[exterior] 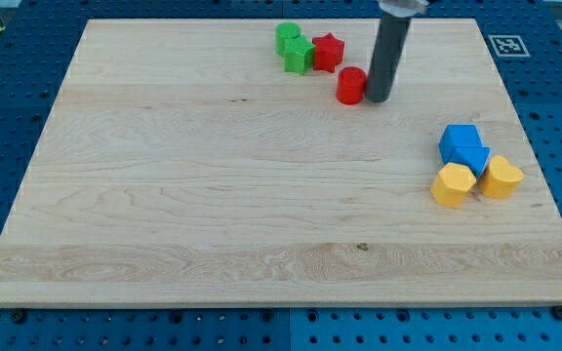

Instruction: Place the red star bottom to the red circle

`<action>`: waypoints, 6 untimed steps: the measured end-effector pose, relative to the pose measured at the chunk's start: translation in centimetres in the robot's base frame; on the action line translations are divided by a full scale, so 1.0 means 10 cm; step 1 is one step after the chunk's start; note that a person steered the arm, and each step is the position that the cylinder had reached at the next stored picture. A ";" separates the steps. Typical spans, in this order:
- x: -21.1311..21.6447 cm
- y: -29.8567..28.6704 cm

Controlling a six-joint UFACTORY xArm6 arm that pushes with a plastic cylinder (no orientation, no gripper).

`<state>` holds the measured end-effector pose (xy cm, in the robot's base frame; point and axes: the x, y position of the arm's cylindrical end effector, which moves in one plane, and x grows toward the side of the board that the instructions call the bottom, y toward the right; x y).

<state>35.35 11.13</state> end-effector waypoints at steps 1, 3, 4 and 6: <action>-0.09 -0.31; -0.27 -0.19; -0.49 -0.17; -0.95 0.19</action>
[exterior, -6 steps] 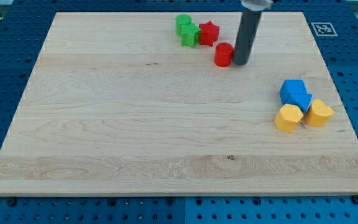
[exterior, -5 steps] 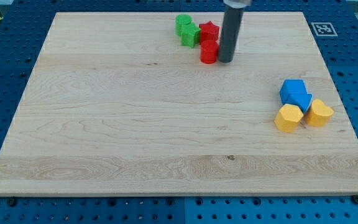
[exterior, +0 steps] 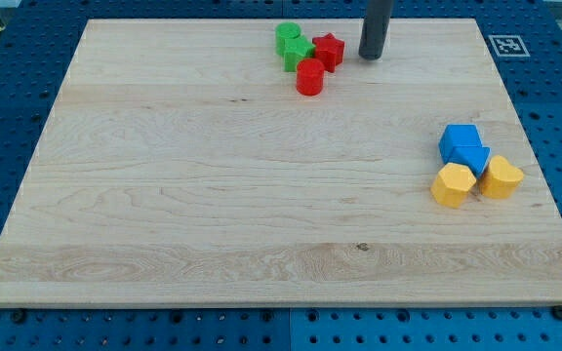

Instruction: Place the red star bottom to the red circle

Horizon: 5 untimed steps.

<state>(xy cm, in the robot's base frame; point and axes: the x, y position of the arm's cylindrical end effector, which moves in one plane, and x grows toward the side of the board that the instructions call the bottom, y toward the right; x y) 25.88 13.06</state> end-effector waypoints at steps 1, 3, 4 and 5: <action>-0.31 -0.01; -0.55 -0.56; -0.51 -0.76; -0.31 -0.77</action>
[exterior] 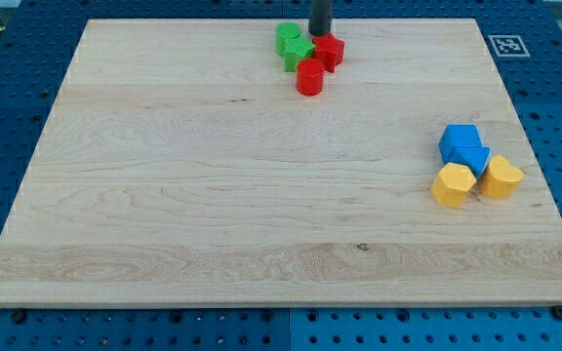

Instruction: Place the red star bottom to the red circle

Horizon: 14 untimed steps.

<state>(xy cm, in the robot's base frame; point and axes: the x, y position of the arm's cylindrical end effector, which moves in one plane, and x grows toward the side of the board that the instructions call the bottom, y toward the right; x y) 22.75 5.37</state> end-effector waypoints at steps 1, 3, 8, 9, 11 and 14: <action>0.22 0.02; 0.52 0.20; 0.50 0.73; 0.54 0.67; 0.61 0.53; 1.09 0.53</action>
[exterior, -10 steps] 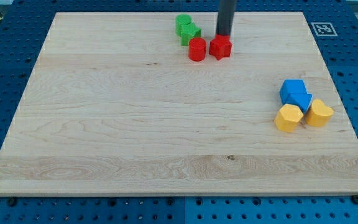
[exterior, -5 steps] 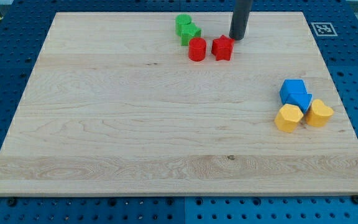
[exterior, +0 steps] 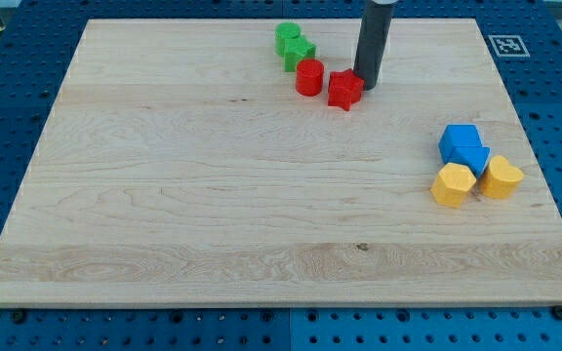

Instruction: Place the red star bottom to the red circle

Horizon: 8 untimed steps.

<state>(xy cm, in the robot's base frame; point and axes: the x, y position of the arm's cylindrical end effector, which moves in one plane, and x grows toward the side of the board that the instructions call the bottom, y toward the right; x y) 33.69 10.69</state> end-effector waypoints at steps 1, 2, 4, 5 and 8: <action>0.04 -0.04; 0.10 -0.05; 0.24 -0.06; 0.24 -0.07; 0.24 -0.36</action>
<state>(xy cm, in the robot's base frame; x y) 36.05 7.05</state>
